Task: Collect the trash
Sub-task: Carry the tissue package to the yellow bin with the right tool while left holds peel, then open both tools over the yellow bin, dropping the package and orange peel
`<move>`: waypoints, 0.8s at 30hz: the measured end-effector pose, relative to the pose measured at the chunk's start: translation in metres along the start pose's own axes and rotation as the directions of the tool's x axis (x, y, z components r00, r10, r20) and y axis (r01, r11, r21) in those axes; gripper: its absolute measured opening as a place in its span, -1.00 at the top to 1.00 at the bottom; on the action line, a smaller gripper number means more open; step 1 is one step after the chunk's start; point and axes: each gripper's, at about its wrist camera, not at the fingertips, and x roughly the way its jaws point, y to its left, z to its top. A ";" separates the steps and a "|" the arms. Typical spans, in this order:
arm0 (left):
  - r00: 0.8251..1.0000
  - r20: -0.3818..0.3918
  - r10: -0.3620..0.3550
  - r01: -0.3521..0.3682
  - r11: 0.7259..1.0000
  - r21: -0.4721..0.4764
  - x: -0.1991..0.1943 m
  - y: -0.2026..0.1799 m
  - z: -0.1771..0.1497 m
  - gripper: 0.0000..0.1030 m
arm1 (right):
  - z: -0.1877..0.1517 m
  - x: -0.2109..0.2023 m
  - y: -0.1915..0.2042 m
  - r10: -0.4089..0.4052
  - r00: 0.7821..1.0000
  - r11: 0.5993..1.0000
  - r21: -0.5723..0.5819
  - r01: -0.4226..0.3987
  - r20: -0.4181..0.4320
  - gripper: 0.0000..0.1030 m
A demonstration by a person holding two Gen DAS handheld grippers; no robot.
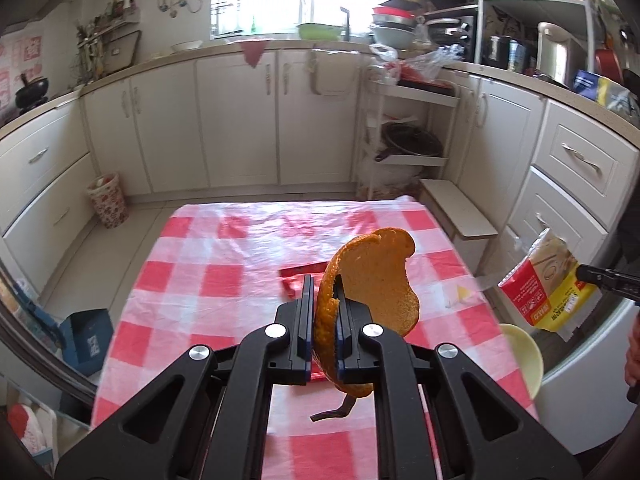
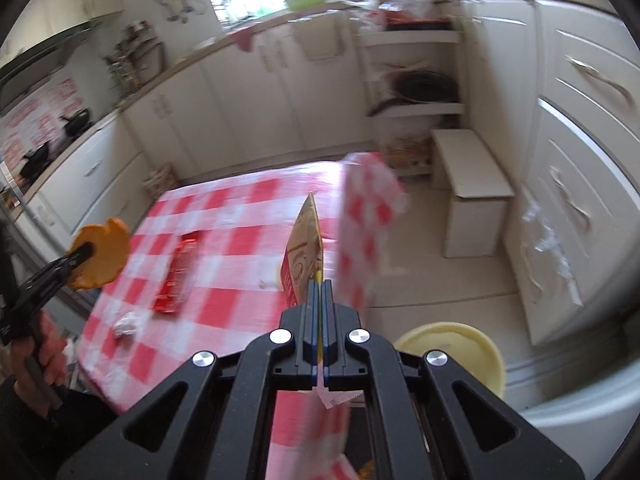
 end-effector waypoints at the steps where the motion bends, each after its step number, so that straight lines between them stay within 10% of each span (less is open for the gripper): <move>1: 1.000 0.002 -0.022 0.022 1.000 0.009 0.000 -0.011 0.001 0.85 | -0.002 0.001 -0.010 -0.030 1.000 0.999 0.011 0.030 -0.004 0.96; 17: 0.947 -0.204 -0.247 0.274 0.955 0.116 0.040 -0.188 -0.054 0.85 | -0.061 0.084 -0.102 -0.202 0.922 0.967 0.084 0.241 -0.329 0.94; 24: 0.905 -0.334 -0.264 0.307 0.948 0.082 0.079 -0.245 -0.082 0.85 | -0.044 0.042 -0.120 -0.127 0.973 0.955 0.242 0.173 -0.194 0.37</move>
